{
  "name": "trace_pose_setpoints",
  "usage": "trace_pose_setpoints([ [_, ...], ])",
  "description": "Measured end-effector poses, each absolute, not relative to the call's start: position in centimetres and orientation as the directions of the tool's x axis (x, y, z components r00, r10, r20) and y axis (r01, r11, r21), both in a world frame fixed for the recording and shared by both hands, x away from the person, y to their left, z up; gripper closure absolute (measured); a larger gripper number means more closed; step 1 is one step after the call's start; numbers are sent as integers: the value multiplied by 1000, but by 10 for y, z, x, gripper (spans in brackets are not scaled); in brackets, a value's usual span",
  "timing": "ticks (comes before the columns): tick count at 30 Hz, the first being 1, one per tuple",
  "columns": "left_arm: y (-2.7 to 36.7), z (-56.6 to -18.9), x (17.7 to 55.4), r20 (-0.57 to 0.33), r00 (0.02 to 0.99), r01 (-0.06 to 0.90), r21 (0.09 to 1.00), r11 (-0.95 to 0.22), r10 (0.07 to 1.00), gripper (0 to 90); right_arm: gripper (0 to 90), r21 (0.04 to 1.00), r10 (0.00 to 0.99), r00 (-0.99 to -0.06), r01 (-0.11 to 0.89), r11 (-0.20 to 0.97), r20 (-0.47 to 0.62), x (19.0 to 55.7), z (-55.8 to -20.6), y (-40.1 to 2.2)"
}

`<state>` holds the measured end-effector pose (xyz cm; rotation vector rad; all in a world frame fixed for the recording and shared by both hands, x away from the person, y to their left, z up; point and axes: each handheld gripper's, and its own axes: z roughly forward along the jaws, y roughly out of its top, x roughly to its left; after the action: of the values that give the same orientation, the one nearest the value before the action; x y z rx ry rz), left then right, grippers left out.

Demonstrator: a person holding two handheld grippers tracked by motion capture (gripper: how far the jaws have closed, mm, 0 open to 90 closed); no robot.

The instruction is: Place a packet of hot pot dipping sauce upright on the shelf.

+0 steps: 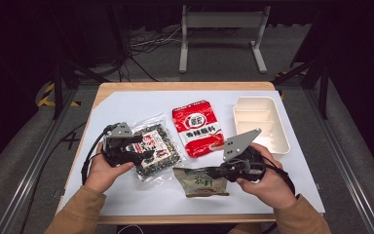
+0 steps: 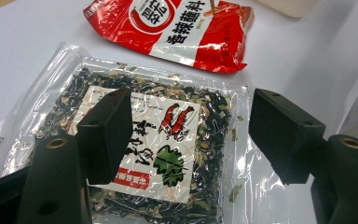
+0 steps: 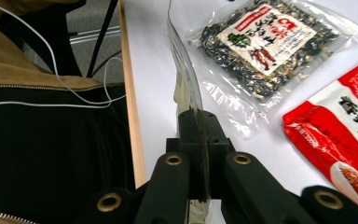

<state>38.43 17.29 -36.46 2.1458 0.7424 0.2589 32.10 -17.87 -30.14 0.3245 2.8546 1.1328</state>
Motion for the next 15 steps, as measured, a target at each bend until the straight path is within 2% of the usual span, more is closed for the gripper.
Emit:
trace_pose_setpoints([
  [15, 185, -361, 386, -78, 782, 433, 781, -449, 619, 313, 892, 725, 237, -972, 158, 671, -7, 333, -285, -196],
])
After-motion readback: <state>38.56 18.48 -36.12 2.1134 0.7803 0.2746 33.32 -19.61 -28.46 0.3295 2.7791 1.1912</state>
